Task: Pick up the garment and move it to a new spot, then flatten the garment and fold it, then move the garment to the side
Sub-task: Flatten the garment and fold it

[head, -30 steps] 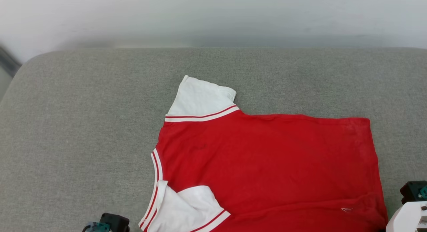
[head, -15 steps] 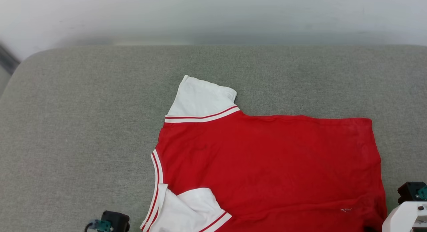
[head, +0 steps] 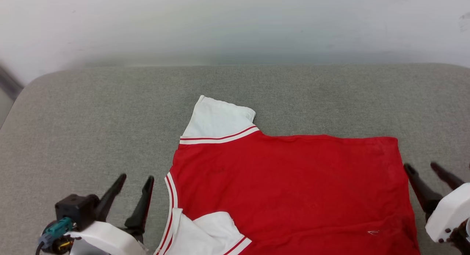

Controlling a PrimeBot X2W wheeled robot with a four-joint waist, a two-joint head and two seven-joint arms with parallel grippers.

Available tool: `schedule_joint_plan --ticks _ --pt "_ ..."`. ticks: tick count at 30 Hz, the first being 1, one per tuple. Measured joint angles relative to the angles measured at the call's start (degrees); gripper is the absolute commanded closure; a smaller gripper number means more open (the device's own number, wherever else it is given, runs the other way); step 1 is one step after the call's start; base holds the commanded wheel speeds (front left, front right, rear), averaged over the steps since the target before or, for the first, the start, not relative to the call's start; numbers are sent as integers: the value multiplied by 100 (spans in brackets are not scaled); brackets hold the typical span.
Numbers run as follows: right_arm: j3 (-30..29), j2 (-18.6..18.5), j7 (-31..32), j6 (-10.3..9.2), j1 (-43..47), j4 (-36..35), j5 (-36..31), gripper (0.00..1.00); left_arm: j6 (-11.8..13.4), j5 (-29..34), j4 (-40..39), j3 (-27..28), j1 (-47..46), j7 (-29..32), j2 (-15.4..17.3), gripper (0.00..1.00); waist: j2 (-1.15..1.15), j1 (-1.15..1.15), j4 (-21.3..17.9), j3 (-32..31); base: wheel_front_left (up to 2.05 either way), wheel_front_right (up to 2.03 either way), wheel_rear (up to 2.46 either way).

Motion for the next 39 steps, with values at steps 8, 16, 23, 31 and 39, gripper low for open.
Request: schedule_joint_plan --ticks 8,16,23,31,39 --pt "332 79 -1730 0 -99 -224 23 0 -16 792 -246 904 10 -348 -792 0 0 0 -84 -49 0 0 0" --pt "534 224 -3038 0 -31 -192 -154 0 -652 1645 -98 1582 342 -356 -1586 0 0 0 -180 78 0 0 0" --pt "746 264 -3398 0 -215 -135 -357 0 -1166 1974 357 1615 -305 -246 -1469 0 0 0 -396 421 0 0 0" --pt "984 393 -3573 -1 -555 -131 -394 0 -1916 2056 928 1356 -2287 1495 -515 0 0 0 -871 1028 0 0 0" --pt "1227 526 -3817 0 -817 43 -396 0 -2154 1333 1858 837 -4118 3932 74 0 0 0 -1445 1624 0 0 0"
